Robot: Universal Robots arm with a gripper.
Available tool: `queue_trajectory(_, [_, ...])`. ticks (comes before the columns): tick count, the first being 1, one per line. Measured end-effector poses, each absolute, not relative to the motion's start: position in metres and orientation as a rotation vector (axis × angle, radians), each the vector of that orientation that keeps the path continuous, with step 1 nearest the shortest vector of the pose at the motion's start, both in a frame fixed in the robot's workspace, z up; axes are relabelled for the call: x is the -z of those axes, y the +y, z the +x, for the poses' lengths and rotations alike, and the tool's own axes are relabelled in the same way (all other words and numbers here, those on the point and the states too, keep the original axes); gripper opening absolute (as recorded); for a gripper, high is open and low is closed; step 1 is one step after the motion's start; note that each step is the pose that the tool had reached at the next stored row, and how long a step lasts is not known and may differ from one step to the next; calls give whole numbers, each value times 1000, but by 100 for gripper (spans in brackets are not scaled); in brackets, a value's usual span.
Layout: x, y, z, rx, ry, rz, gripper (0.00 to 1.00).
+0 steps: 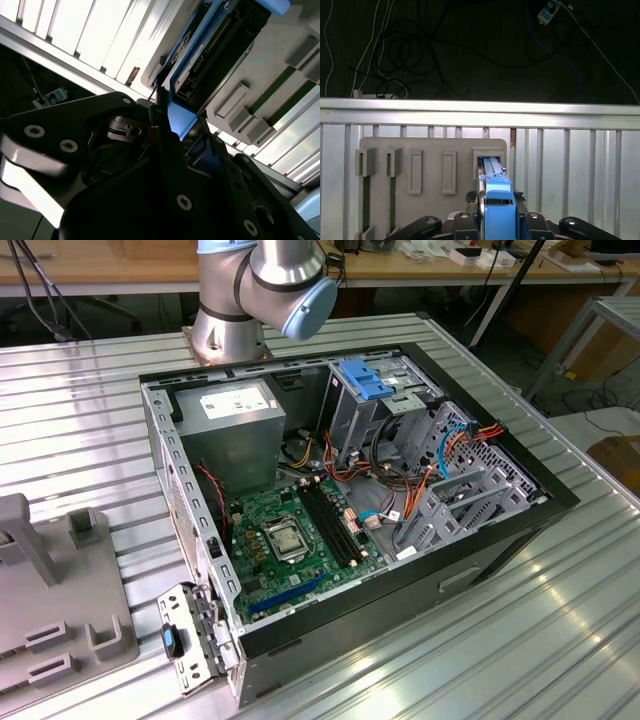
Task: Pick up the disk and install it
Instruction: 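Pick up the disk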
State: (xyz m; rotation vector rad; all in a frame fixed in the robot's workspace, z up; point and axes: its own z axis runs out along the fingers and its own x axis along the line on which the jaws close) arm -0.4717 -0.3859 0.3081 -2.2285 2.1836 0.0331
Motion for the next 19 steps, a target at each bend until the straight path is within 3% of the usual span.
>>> queue_trajectory(19, [-308,-386,-472,-33,2206,-2206,37])
